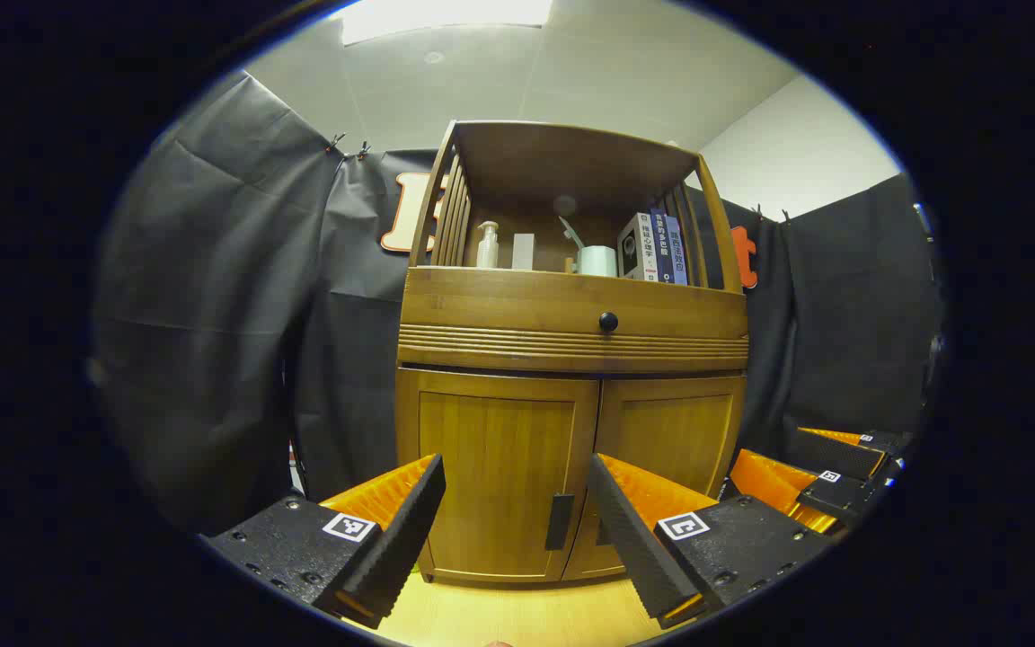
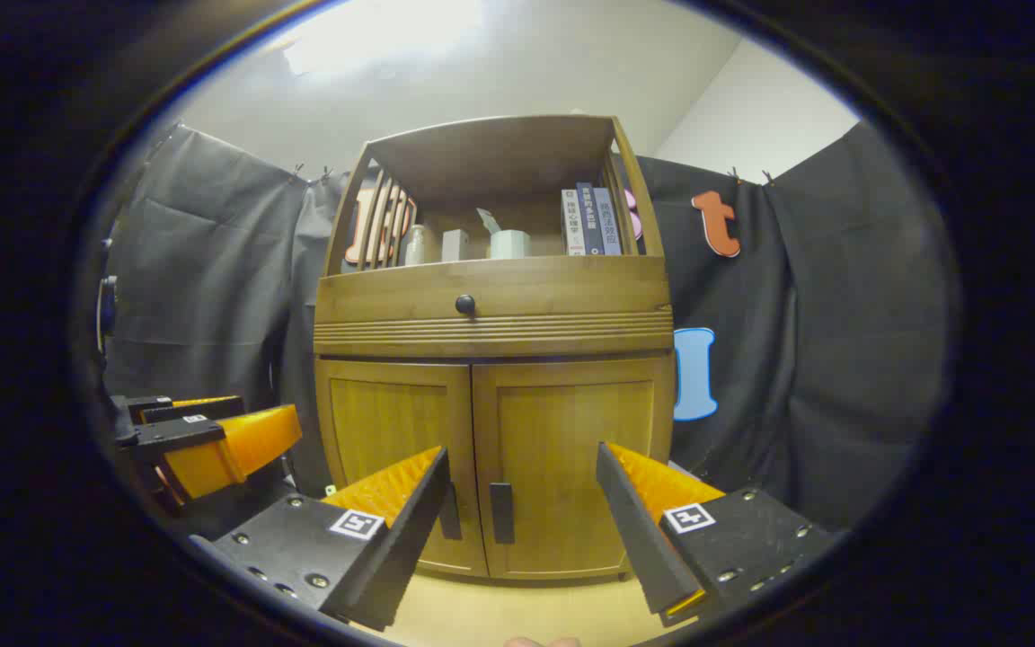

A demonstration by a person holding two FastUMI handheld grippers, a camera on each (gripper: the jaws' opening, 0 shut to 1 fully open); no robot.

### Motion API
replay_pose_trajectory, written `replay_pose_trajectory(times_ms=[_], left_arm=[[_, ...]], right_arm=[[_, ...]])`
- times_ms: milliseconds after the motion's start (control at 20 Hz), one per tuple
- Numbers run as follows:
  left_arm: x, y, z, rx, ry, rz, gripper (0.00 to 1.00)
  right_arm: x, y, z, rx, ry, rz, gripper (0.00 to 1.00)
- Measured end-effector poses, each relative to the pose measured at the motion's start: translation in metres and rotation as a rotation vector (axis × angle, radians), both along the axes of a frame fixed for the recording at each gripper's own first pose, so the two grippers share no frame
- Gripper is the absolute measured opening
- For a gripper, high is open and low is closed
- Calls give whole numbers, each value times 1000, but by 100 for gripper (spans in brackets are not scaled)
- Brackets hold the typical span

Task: Open the right door of the double-door shoe cabinet with the right hand, and open the left door with the left hand.

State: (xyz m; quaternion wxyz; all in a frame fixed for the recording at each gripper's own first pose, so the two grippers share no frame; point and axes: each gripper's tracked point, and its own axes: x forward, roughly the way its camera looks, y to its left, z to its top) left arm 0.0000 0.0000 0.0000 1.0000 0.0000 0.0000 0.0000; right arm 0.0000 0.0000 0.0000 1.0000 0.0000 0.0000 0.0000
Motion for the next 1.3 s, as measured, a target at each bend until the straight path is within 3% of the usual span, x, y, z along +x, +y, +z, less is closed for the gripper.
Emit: replay_pose_trajectory(times_ms=[50, 300, 350, 400, 800, 1100, 1150, 1200, 1300], left_arm=[[1, 0, -2, 0, 3, 3, 97], [4, -3, -1, 4, 4, 12, 98], [4, -2, -1, 7, 4, 16, 98], [4, -1, -1, 10, 4, 21, 98], [-2, 16, 3, 22, 1, 83, 98], [-29, 62, 12, 67, -7, 203, 97], [-34, 72, 14, 74, -8, 232, 97], [-39, 82, 16, 82, -9, 261, 96], [-49, 101, 20, 98, -11, 315, 97]], right_arm=[[0, -1, -1, -2, 4, 1, 98], [5, -2, -3, -10, 6, 8, 97], [6, -1, -4, -9, 8, 13, 93], [7, 0, -5, -6, 10, 18, 97], [21, 3, -31, 3, 54, 37, 100], [53, 20, -80, -44, 115, 69, 100], [62, 23, -87, -51, 125, 72, 93], [71, 27, -96, -54, 137, 77, 98], [89, 33, -108, -50, 158, 74, 94]])
